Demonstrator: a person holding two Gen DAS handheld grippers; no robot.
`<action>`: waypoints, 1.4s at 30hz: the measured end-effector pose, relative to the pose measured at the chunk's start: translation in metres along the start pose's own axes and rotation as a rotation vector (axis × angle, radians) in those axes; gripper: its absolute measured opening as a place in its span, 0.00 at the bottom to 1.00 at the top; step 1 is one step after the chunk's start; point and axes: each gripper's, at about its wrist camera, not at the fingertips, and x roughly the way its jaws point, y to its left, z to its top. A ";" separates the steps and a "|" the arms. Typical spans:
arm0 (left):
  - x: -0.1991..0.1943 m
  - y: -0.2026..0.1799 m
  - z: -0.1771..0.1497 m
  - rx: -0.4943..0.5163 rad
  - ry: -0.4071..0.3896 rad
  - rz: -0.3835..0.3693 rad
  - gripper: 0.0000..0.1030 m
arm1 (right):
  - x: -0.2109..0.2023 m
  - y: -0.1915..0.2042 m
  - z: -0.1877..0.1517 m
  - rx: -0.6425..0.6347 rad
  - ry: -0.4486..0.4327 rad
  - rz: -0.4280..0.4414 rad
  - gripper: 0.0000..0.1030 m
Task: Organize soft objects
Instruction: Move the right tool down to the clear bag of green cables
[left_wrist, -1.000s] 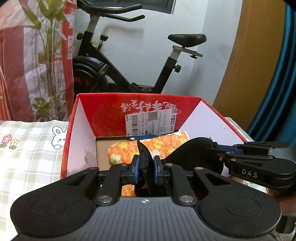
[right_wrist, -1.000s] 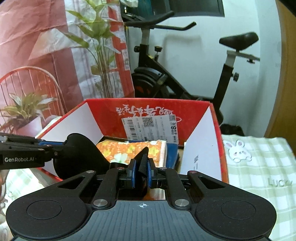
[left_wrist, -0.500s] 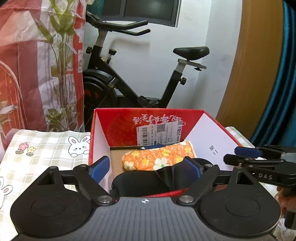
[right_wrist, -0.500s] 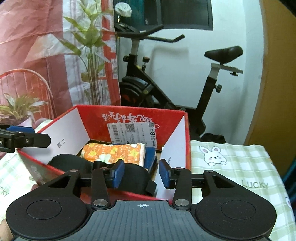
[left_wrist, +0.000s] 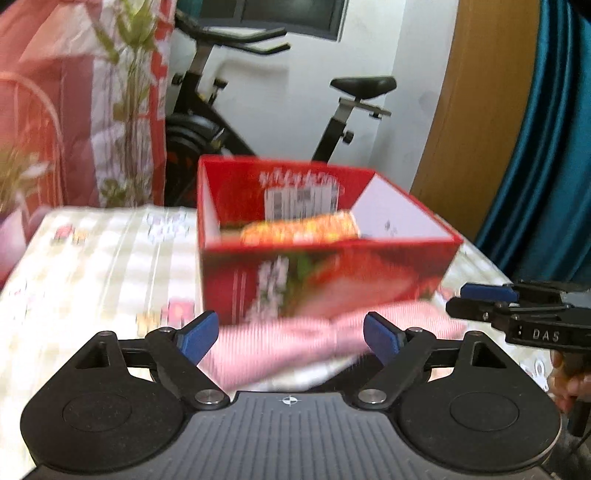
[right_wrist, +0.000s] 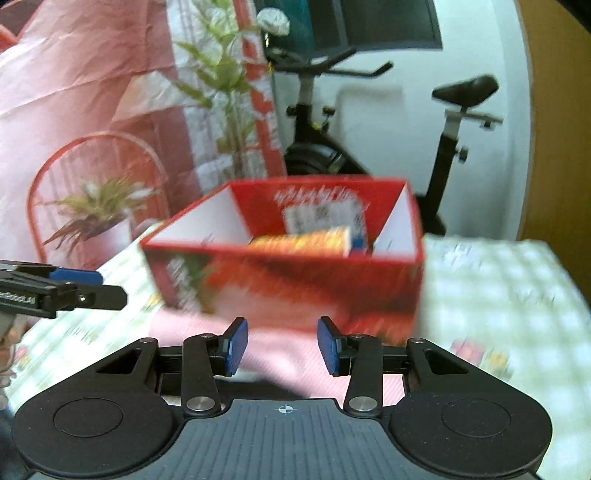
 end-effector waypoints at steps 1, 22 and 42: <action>-0.003 0.001 -0.007 -0.010 0.009 -0.002 0.82 | -0.001 0.004 -0.008 0.003 0.017 0.011 0.38; 0.006 -0.005 -0.084 -0.125 0.167 -0.121 0.54 | -0.002 0.037 -0.075 0.009 0.231 0.085 0.37; 0.019 -0.004 -0.095 -0.144 0.203 -0.134 0.54 | 0.010 0.038 -0.080 0.005 0.255 0.109 0.42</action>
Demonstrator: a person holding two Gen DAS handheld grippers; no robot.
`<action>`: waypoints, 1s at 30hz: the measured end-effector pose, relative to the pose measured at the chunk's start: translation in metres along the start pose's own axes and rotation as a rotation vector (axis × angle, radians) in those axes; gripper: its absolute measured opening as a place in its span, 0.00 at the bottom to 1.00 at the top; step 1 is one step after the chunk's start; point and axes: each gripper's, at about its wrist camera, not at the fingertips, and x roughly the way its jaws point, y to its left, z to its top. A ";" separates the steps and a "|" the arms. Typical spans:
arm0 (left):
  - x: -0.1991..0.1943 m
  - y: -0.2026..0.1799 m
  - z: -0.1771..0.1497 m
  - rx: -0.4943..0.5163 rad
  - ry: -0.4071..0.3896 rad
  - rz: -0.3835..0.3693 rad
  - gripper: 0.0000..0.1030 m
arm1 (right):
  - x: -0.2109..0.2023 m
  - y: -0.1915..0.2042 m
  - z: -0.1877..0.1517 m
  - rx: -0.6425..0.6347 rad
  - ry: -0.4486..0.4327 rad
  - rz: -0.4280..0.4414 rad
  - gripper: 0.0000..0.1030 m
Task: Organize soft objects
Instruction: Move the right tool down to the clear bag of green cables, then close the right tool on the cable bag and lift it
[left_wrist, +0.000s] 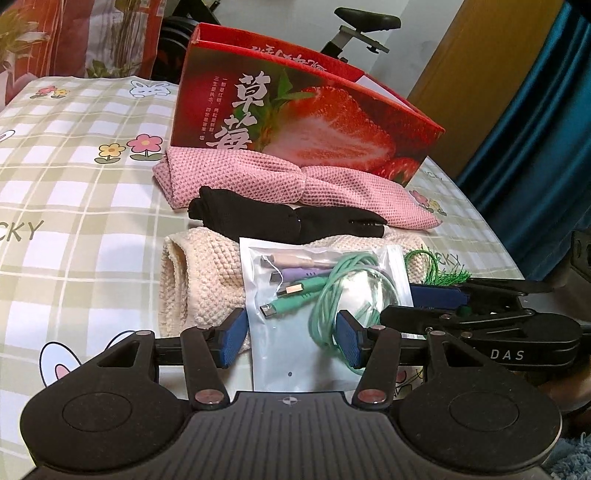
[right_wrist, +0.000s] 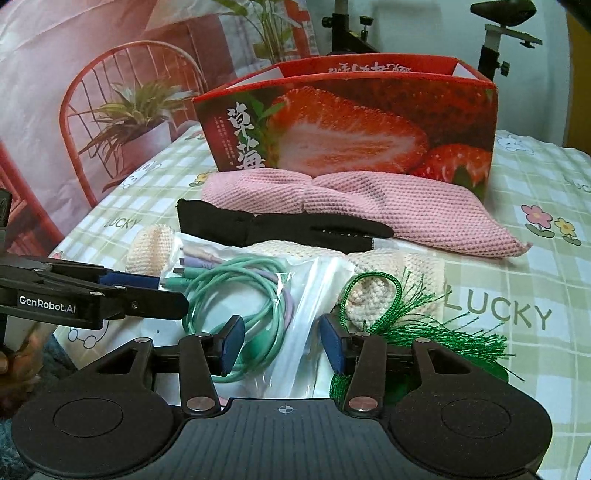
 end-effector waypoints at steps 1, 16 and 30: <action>0.000 0.000 0.000 -0.002 -0.001 -0.001 0.54 | 0.001 0.000 0.000 -0.001 0.000 0.003 0.44; -0.002 0.001 0.000 -0.023 -0.017 -0.028 0.49 | 0.000 0.001 -0.002 0.014 -0.011 0.057 0.33; -0.008 -0.001 0.001 -0.026 -0.058 -0.081 0.48 | -0.006 0.009 -0.001 -0.023 -0.045 0.077 0.30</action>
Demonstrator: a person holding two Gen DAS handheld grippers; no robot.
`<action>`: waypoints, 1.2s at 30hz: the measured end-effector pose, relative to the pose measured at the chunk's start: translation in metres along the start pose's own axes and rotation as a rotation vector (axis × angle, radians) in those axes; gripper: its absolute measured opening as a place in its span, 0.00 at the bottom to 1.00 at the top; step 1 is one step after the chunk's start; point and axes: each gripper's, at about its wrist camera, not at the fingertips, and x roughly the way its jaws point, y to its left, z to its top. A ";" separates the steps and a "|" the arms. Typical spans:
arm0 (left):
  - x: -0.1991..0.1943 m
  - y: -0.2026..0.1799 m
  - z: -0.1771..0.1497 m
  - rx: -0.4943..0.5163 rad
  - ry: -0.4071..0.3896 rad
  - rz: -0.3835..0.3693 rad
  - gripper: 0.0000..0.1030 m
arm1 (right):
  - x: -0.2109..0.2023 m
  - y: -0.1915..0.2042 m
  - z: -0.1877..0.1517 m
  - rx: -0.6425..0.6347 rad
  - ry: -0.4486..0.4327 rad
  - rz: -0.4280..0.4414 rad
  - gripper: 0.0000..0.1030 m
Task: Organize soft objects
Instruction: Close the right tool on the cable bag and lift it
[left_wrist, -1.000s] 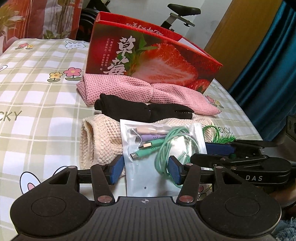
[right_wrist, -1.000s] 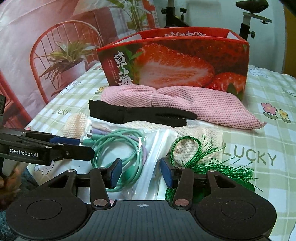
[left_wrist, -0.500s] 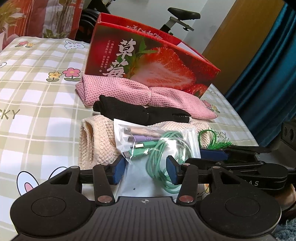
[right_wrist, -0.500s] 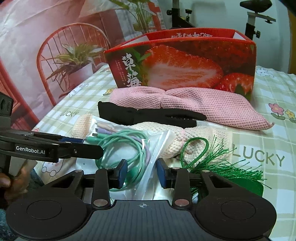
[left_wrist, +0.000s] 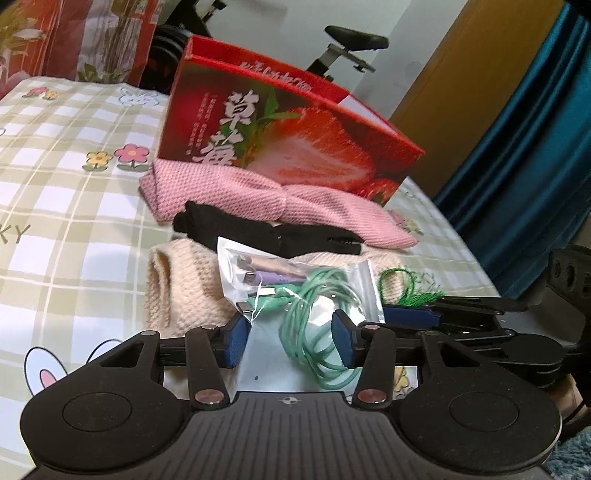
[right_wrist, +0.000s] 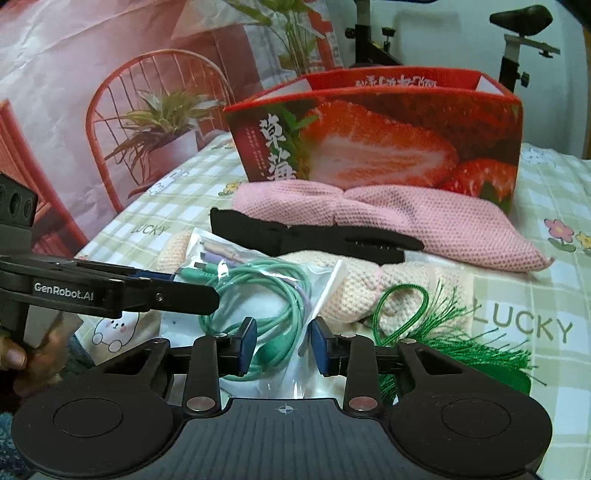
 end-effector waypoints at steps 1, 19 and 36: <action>0.000 -0.001 0.000 0.002 -0.002 -0.004 0.48 | -0.001 -0.001 0.000 0.004 -0.005 0.000 0.29; 0.010 0.006 -0.002 -0.019 0.049 -0.003 0.45 | -0.001 -0.005 0.000 0.031 -0.017 0.003 0.23; -0.010 0.002 0.009 -0.012 -0.056 -0.059 0.26 | -0.019 -0.014 0.010 0.055 -0.127 0.006 0.12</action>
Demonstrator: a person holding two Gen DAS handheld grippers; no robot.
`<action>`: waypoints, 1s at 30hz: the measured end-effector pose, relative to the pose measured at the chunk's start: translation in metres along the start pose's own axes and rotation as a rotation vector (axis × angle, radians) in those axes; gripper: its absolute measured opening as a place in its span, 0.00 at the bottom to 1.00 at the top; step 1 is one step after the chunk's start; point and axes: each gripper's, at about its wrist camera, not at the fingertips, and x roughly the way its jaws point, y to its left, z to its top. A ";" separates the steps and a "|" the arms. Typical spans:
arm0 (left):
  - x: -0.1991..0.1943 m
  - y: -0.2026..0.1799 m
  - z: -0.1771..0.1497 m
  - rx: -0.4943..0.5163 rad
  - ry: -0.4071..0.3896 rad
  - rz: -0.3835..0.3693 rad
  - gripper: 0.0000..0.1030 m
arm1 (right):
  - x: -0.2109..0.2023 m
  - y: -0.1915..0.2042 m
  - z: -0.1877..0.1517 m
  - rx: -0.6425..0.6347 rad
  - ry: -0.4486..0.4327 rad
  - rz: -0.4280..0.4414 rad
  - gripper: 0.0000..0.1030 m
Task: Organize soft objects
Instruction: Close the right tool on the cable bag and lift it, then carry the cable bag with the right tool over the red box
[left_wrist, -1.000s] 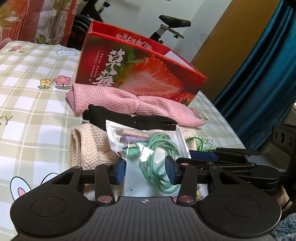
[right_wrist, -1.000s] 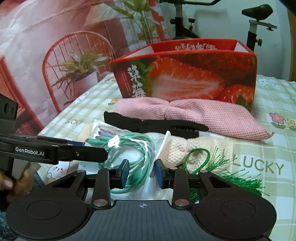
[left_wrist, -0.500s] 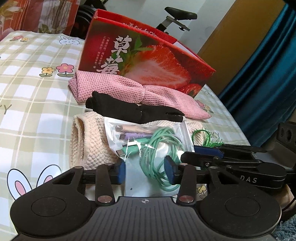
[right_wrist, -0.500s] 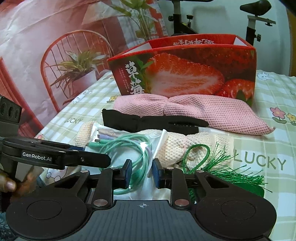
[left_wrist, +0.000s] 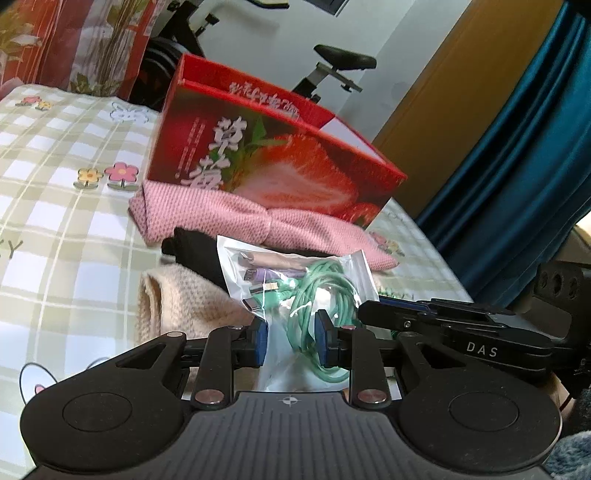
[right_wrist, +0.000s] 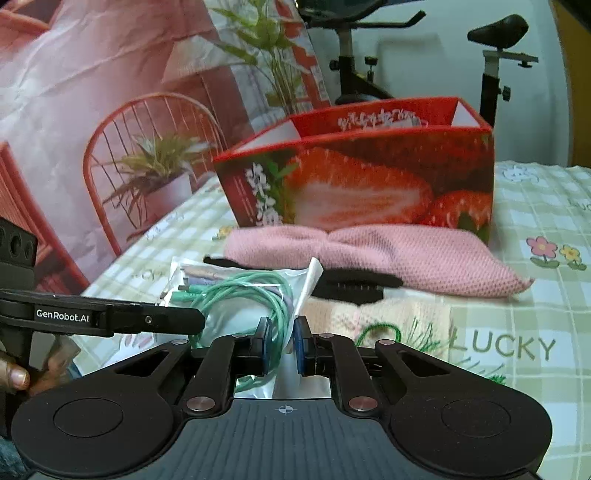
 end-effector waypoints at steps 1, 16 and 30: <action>-0.002 -0.001 0.002 0.003 -0.008 -0.003 0.26 | -0.002 0.000 0.002 0.000 -0.009 0.003 0.11; -0.002 -0.026 0.099 0.094 -0.136 -0.035 0.26 | -0.012 -0.010 0.092 -0.067 -0.197 -0.021 0.10; 0.056 -0.014 0.176 0.100 -0.170 -0.022 0.26 | 0.039 -0.058 0.178 -0.087 -0.251 -0.095 0.10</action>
